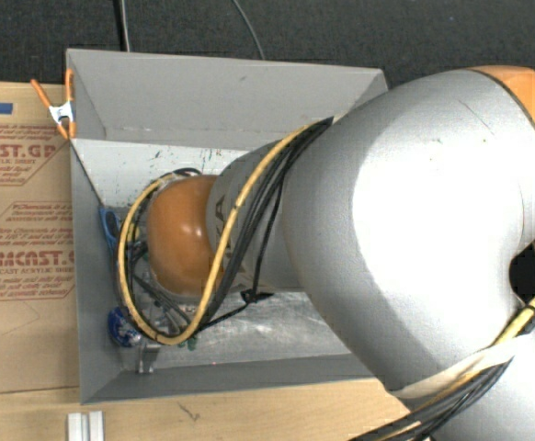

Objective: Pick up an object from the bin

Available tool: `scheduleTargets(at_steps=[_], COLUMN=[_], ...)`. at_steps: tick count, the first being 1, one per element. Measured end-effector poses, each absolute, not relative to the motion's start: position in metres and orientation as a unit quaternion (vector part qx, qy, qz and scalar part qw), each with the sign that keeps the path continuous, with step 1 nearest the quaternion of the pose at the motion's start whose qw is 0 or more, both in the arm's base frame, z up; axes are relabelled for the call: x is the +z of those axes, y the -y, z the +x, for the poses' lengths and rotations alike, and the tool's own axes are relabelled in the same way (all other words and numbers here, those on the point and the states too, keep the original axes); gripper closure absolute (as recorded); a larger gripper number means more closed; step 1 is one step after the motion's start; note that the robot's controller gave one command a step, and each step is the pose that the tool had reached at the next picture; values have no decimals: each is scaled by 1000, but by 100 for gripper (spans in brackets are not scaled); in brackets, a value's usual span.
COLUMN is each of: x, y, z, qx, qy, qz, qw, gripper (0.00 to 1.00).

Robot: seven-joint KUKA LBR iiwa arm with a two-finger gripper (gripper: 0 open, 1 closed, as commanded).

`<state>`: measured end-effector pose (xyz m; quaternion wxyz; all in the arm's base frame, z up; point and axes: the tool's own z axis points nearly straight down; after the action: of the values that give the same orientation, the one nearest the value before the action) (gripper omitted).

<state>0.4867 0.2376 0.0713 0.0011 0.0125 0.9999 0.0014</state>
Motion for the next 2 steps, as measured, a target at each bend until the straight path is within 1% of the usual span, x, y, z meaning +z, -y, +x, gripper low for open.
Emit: scheduleTargets(at_steps=[1,2], x=[73,73], y=[-238,-238], z=[488,488], qx=[2,2], qy=[-1000,-1000], qz=[12,13], qw=[3,3], gripper=[100,100])
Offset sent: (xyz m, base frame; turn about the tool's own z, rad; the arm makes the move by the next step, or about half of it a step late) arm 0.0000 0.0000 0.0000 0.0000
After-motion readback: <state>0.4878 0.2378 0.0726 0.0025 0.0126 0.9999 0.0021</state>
